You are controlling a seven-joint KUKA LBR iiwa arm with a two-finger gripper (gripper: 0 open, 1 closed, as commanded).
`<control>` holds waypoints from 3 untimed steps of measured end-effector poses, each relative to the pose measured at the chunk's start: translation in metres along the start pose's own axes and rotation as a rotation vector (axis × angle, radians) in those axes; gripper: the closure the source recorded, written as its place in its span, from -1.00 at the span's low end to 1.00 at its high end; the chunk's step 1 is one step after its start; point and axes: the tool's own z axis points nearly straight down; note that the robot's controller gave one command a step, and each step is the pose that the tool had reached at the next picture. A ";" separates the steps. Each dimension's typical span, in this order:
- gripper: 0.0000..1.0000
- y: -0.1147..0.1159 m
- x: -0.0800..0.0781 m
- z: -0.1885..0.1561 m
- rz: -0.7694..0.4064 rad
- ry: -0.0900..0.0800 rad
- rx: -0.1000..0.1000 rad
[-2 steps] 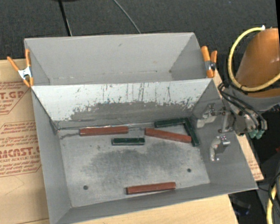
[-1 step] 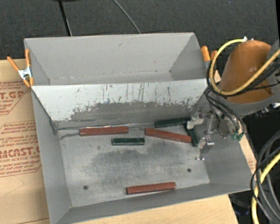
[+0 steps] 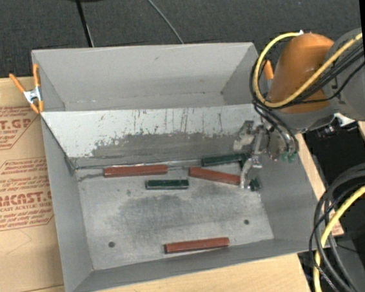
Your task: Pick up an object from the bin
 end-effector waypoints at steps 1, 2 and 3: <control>-1.00 0.004 0.014 0.019 0.072 0.004 0.000; -1.00 0.002 0.006 0.084 0.156 0.001 0.000; 1.00 0.001 0.006 0.079 0.161 0.000 0.002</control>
Offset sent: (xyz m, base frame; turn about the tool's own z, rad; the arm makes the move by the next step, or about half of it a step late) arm -0.0046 0.0012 -0.0907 0.1622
